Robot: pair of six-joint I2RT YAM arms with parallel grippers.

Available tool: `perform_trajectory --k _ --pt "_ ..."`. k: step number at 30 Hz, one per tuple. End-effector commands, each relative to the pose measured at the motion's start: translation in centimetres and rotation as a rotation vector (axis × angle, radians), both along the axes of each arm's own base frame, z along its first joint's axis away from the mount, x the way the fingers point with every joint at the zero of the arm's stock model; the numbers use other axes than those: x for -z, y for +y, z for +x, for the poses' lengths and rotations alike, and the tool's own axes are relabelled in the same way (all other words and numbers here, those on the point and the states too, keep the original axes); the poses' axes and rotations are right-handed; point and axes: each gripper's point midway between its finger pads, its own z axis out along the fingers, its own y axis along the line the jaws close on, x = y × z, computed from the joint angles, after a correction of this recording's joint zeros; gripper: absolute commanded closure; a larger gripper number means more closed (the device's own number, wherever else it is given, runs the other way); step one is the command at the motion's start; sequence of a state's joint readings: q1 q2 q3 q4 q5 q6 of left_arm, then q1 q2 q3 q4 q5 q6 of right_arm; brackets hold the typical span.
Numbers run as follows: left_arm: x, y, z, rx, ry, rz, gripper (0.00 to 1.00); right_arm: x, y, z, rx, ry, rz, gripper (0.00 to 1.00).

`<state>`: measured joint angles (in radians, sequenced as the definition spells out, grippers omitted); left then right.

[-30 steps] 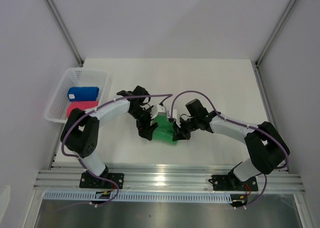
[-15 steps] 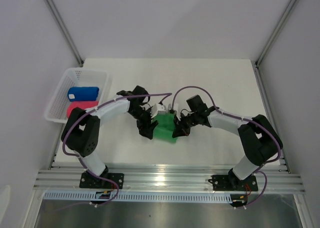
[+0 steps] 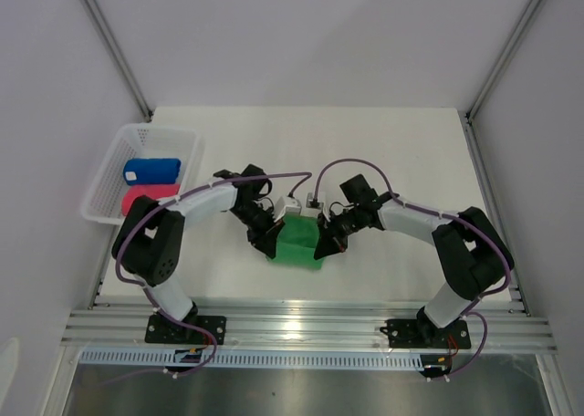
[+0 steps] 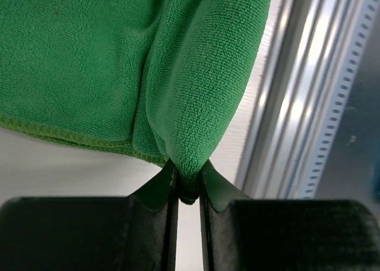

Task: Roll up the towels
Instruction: Roll the towel

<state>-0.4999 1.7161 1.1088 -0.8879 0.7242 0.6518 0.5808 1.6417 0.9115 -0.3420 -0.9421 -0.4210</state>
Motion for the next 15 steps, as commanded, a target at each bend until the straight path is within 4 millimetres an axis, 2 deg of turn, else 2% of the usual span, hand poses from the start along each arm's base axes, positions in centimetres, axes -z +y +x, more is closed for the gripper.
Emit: perform_trajectory --k 1,3,4,6,7,8,10,15 --pt "-2.1 -0.1 -2.9 -0.011 0.09 -0.065 0.84 -2.3 0.5 -1.7 -0.057 0.071 0.057 1.0" --pt "-1.8 -0.4 -2.4 -0.038 0.098 -0.059 0.84 -2.0 0.7 -1.0 -0.027 0.083 0.047 1.0" --pt "-1.3 -0.6 -1.8 -0.052 0.108 -0.041 0.84 -1.9 1.1 0.3 0.003 0.055 0.045 0.98" --pt "-0.4 -0.5 -1.1 -0.091 0.133 0.012 0.86 -0.3 0.8 2.5 0.081 0.05 -0.013 0.88" --pt "-0.2 -0.8 0.0 -0.11 0.137 0.026 0.86 -0.5 1.1 4.0 0.133 0.052 -0.018 0.83" --pt "0.0 -0.9 0.3 -0.135 0.154 0.044 0.87 0.2 0.9 5.0 0.177 0.054 -0.043 0.7" --pt "0.2 -1.0 1.1 -0.154 0.159 0.054 0.88 0.0 0.9 6.3 0.211 0.036 -0.034 0.59" --pt "1.5 -0.5 2.3 -0.226 0.162 0.113 0.9 -1.7 0.0 8.3 0.283 -0.099 -0.051 0.54"
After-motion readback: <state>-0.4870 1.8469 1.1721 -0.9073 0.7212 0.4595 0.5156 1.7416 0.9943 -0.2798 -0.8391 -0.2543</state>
